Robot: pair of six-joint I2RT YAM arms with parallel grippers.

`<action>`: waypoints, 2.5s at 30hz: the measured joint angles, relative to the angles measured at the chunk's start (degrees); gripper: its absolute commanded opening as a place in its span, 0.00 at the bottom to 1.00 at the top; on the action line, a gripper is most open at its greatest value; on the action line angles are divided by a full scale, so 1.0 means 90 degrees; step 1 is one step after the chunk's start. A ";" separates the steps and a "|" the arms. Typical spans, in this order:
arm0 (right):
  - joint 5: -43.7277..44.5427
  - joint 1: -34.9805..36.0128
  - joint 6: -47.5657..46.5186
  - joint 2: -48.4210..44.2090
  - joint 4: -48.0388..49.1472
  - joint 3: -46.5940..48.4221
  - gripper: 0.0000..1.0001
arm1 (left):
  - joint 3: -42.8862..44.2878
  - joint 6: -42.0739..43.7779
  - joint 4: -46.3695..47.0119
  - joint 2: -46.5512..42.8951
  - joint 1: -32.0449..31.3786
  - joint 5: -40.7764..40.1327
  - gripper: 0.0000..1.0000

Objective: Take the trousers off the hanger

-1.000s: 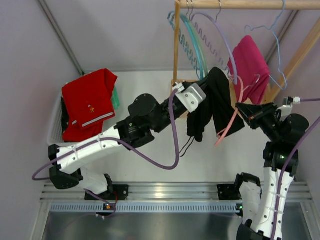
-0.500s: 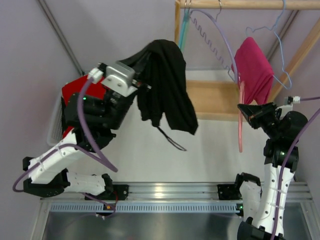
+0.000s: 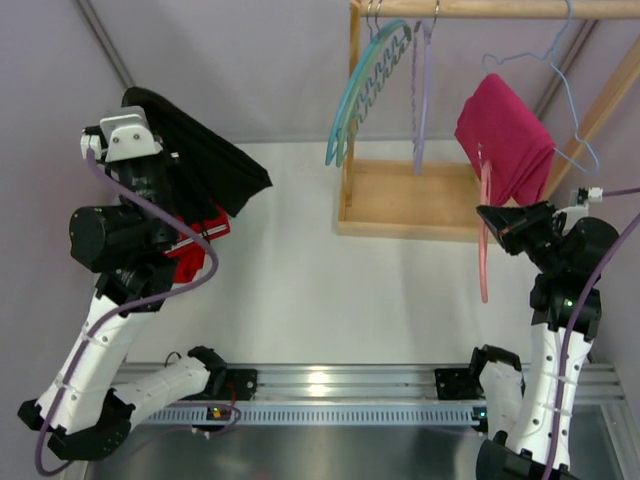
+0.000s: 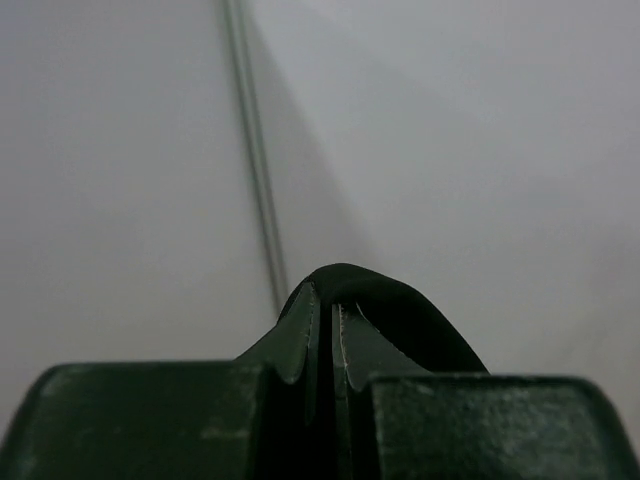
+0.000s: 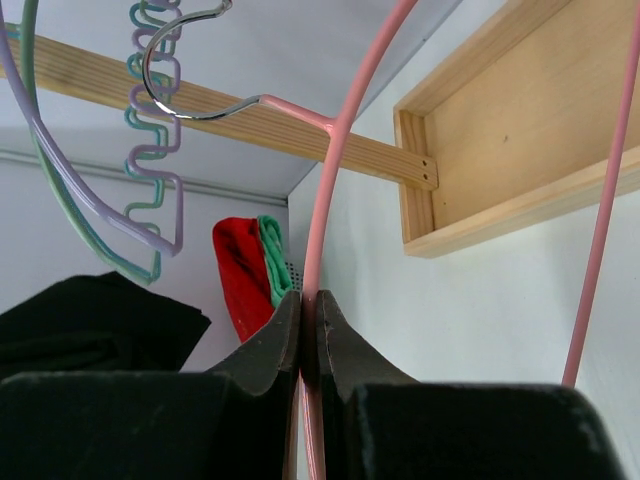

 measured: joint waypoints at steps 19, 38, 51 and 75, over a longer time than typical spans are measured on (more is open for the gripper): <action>-0.0143 0.0000 0.0058 0.0141 -0.0087 0.0804 0.00 | -0.1464 0.0359 -0.0010 -0.0304 0.2608 -0.1236 0.00; -0.0413 -0.0002 0.0240 0.0172 0.0095 0.1608 0.00 | -0.1469 -0.1865 -0.0444 0.3912 0.5248 0.1052 0.12; -0.0437 -0.0002 0.0605 0.0753 0.0714 0.1817 0.00 | -0.1438 -0.2669 -0.0981 0.3687 0.5255 0.1795 0.96; -0.0525 0.0670 0.2538 0.2191 0.2147 0.2715 0.00 | -0.1190 -0.4432 -0.1178 0.0452 0.5231 0.5175 0.98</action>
